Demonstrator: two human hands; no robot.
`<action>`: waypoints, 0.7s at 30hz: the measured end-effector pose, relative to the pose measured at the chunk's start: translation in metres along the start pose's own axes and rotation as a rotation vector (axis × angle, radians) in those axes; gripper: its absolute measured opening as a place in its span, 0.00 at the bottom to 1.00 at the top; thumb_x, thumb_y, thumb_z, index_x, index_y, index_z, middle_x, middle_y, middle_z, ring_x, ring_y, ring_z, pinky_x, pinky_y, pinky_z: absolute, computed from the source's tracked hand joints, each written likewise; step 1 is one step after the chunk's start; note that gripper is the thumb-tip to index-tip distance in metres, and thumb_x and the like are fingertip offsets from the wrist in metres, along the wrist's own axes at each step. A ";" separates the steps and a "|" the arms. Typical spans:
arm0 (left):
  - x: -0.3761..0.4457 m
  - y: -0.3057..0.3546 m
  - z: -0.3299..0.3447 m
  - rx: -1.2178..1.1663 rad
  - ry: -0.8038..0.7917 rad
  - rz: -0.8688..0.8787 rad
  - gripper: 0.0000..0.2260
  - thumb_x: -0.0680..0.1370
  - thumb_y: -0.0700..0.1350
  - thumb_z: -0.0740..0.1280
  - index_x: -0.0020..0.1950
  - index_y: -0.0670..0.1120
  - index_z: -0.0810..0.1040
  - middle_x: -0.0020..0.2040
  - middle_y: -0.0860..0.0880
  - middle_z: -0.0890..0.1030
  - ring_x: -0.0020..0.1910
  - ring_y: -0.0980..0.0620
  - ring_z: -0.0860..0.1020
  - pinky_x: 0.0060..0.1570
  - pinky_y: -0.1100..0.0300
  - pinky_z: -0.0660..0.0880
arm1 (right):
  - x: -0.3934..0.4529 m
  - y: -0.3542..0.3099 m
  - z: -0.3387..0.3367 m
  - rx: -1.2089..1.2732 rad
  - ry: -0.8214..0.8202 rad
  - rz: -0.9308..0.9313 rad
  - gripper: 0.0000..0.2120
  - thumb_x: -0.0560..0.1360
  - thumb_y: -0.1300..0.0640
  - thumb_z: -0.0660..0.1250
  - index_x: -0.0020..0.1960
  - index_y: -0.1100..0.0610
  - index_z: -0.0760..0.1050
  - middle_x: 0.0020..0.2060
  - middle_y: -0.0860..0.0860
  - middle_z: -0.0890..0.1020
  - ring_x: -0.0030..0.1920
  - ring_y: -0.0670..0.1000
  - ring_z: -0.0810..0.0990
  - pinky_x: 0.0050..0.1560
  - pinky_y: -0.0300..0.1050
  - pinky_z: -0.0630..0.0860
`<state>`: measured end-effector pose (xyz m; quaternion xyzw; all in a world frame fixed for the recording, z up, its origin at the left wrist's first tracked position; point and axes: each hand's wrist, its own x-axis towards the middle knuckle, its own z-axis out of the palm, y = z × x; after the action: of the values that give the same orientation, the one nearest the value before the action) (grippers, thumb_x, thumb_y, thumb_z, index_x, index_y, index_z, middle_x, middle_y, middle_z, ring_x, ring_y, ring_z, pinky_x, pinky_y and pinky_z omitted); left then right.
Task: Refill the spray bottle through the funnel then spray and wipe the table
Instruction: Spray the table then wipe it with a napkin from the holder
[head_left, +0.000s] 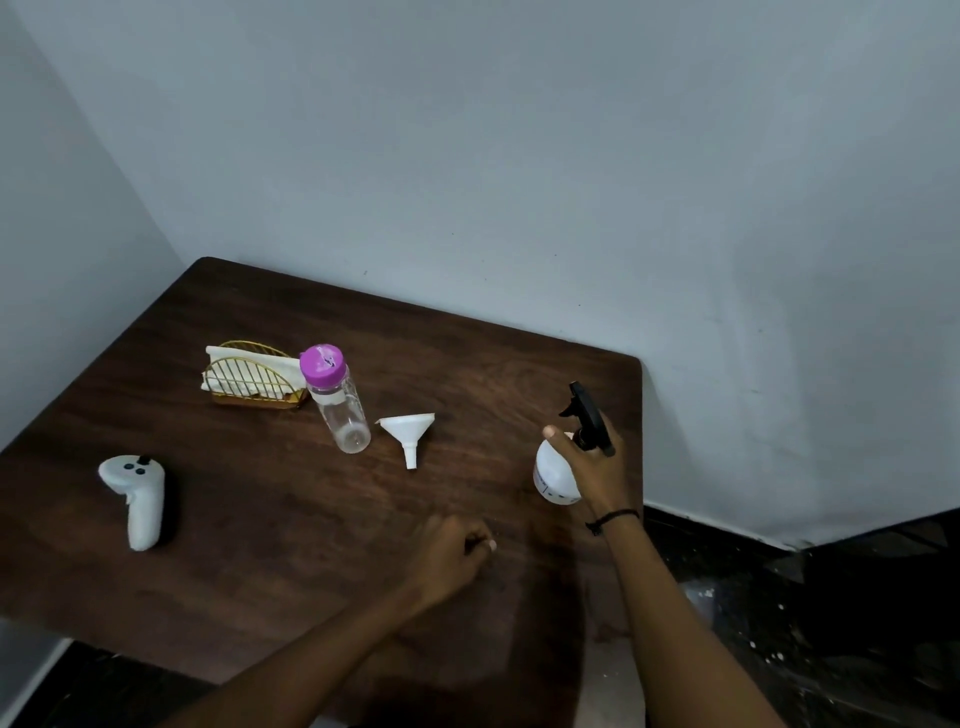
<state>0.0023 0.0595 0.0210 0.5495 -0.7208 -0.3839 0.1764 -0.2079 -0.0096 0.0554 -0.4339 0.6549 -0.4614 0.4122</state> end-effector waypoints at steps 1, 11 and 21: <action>0.001 0.001 -0.003 0.002 0.013 0.002 0.06 0.77 0.47 0.68 0.46 0.50 0.85 0.43 0.56 0.86 0.42 0.60 0.81 0.43 0.67 0.75 | -0.004 0.001 -0.001 -0.027 -0.002 0.002 0.25 0.70 0.56 0.77 0.65 0.54 0.74 0.56 0.48 0.79 0.55 0.47 0.76 0.52 0.38 0.74; -0.008 -0.010 -0.050 -0.160 0.276 0.047 0.04 0.76 0.44 0.68 0.45 0.50 0.83 0.41 0.58 0.84 0.42 0.62 0.81 0.41 0.69 0.74 | -0.096 0.012 0.053 -0.217 0.453 -0.398 0.20 0.71 0.48 0.66 0.49 0.66 0.77 0.46 0.57 0.78 0.49 0.62 0.78 0.54 0.53 0.75; -0.017 -0.069 -0.190 -0.145 0.714 0.053 0.06 0.78 0.39 0.69 0.49 0.48 0.83 0.44 0.56 0.85 0.44 0.62 0.81 0.42 0.69 0.74 | -0.038 -0.157 0.215 -0.414 -0.259 -0.769 0.03 0.74 0.58 0.70 0.43 0.55 0.77 0.39 0.49 0.79 0.41 0.48 0.77 0.41 0.43 0.76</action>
<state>0.1819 0.0004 0.0940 0.6162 -0.5986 -0.2133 0.4653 0.0348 -0.0580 0.1616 -0.7729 0.4677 -0.3824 0.1941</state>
